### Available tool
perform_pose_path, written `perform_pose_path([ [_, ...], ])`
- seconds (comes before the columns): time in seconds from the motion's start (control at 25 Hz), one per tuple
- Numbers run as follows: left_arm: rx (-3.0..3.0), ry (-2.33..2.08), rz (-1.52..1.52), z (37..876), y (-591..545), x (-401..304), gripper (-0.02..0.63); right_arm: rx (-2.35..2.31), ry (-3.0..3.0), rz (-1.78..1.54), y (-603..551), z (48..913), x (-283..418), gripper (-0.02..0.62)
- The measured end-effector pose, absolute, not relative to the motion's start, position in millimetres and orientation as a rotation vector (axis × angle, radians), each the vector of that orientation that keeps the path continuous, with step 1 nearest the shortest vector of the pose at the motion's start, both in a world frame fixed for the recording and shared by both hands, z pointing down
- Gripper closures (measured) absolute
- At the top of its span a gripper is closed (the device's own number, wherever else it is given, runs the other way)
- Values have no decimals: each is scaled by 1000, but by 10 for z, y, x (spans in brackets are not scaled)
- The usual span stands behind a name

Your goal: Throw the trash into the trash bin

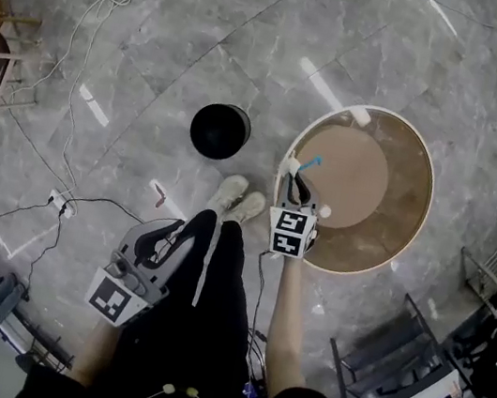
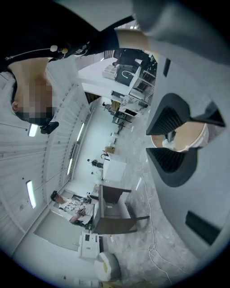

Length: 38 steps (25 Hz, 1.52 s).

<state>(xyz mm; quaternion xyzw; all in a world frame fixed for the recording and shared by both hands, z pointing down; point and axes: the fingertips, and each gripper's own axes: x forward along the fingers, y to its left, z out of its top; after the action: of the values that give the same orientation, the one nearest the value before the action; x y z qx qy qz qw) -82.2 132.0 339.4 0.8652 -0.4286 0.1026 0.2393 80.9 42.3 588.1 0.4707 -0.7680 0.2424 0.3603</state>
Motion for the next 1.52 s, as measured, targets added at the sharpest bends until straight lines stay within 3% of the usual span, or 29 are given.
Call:
perform_pose_path([
  [0.36,2155,-1473,217,3461,1667,-1663,517,748,-2125,494,686,6127,-730,551],
  [0.72,1945,-1671,164,3656,2004,-2321,517,520,-2134,464,780,6547,-1545,541],
  [0.96,1910,-1699,102,3678,2054,-2401,517,457,-2113,446,799,6648,-1699,475],
  [1.52,2001,-1576,188,3727,1793,-2205,520,591,-2105,500,584,6557,-1371,442],
])
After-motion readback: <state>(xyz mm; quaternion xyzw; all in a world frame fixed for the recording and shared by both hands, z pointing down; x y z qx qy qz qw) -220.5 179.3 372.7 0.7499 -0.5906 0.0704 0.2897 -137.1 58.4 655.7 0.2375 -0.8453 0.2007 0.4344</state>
